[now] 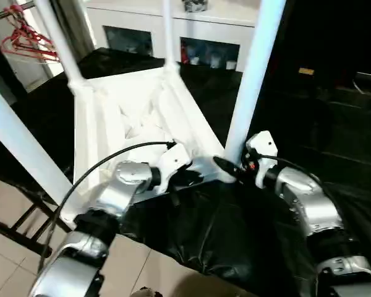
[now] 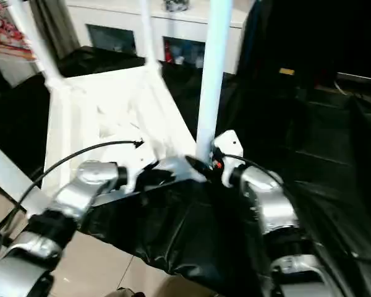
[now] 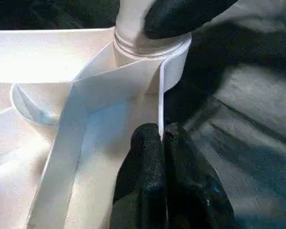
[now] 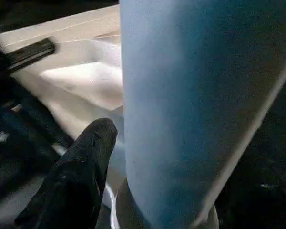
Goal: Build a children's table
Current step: Rotate leg to tighten
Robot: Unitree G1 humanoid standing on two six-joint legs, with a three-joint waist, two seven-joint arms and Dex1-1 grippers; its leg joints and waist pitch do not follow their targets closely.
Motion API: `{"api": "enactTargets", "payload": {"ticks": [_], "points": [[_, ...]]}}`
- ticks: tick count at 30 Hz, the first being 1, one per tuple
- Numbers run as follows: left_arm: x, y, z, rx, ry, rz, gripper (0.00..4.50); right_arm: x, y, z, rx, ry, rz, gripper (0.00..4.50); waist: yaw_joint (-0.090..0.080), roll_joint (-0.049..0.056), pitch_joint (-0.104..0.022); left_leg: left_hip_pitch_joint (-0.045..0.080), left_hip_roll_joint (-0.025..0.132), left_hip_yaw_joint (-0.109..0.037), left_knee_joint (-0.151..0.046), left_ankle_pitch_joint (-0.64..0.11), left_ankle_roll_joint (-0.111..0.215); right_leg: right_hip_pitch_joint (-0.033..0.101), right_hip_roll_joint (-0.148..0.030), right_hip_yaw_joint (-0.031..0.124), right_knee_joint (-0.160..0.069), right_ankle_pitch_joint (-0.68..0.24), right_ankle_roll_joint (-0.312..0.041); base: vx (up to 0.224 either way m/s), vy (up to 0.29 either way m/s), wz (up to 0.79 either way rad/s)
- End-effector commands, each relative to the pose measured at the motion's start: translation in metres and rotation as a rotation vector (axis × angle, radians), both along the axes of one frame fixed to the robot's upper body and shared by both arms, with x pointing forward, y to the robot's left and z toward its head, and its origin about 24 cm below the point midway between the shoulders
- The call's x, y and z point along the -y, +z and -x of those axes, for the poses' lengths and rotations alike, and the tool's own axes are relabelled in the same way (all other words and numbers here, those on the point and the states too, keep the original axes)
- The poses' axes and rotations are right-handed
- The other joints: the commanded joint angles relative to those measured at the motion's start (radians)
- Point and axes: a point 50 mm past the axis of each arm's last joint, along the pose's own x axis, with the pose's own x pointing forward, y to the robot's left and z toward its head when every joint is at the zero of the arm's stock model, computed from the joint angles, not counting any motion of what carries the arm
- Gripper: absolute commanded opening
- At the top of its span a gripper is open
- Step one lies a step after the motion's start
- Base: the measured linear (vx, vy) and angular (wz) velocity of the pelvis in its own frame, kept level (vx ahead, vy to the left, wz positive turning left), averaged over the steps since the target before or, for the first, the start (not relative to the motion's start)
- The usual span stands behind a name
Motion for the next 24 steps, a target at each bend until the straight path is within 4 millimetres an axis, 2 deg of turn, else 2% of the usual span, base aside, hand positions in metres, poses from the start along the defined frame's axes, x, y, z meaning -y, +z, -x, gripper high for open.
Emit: {"api": "enactTargets", "payload": {"ticks": [1,4,5,6,9,16,19,24], "points": [[0.009,0.012,0.002,0.046,-0.073,0.061,0.00,-0.010,0.000,0.006,-0.014,0.111,-0.011,2.99,0.006,-0.028,-0.070,0.019,0.059,-0.024,-0.067,-0.218,0.076,0.046,-0.065,0.041,-0.066,-0.260,-0.224,0.000,0.000,0.00],[0.000,0.012,0.006,0.022,-0.132,0.038,0.00,-0.003,-0.002,0.015,-0.063,0.230,0.025,2.99,0.012,-0.028,-0.070,0.021,0.062,-0.025,-0.067,-0.226,0.071,0.046,-0.066,0.042,-0.065,-0.269,-0.225,0.000,0.000,0.00],[-0.001,0.013,0.007,0.017,-0.143,0.038,0.00,-0.003,-0.003,0.016,-0.073,0.247,0.031,2.75,0.014,-0.026,-0.070,0.020,0.062,-0.023,-0.066,-0.216,0.074,0.043,-0.065,0.042,-0.062,-0.251,-0.232,0.000,0.000,0.00],[-0.002,0.013,0.007,0.015,-0.149,0.037,0.00,-0.003,-0.003,0.017,-0.079,0.263,0.042,2.75,0.014,-0.026,-0.070,0.020,0.062,-0.023,-0.067,-0.217,0.073,0.042,-0.065,0.043,-0.063,-0.250,-0.233,0.000,0.000,0.00],[-0.003,0.013,0.007,0.013,-0.160,0.033,0.00,-0.002,-0.004,0.019,-0.083,0.276,0.050,2.55,0.019,-0.030,-0.071,0.022,0.062,-0.023,-0.066,-0.212,0.068,0.043,-0.067,0.043,-0.062,-0.243,-0.238,0.000,0.000,0.00],[-0.005,0.013,0.009,0.004,-0.186,0.026,0.00,-0.002,-0.004,0.020,-0.086,0.300,0.041,1.97,0.022,-0.029,-0.072,0.022,0.061,-0.024,-0.065,-0.210,0.064,0.044,-0.066,0.042,-0.059,-0.225,-0.243,0.000,0.000,0.00],[-0.004,0.012,0.010,0.003,-0.187,0.023,0.00,-0.004,-0.005,0.023,-0.096,0.313,0.028,1.94,0.023,-0.029,-0.072,0.021,0.061,-0.024,-0.065,-0.205,0.065,0.045,-0.066,0.042,-0.059,-0.223,-0.243,0.000,0.000,0.00],[-0.004,0.009,0.002,0.034,-0.087,-0.008,0.00,-0.007,-0.011,0.028,-0.106,0.294,0.009,1.93,0.027,-0.027,-0.072,0.023,0.062,-0.024,-0.065,-0.217,0.062,0.043,-0.066,0.043,-0.062,-0.235,-0.239,0.000,0.000,0.00]]}}
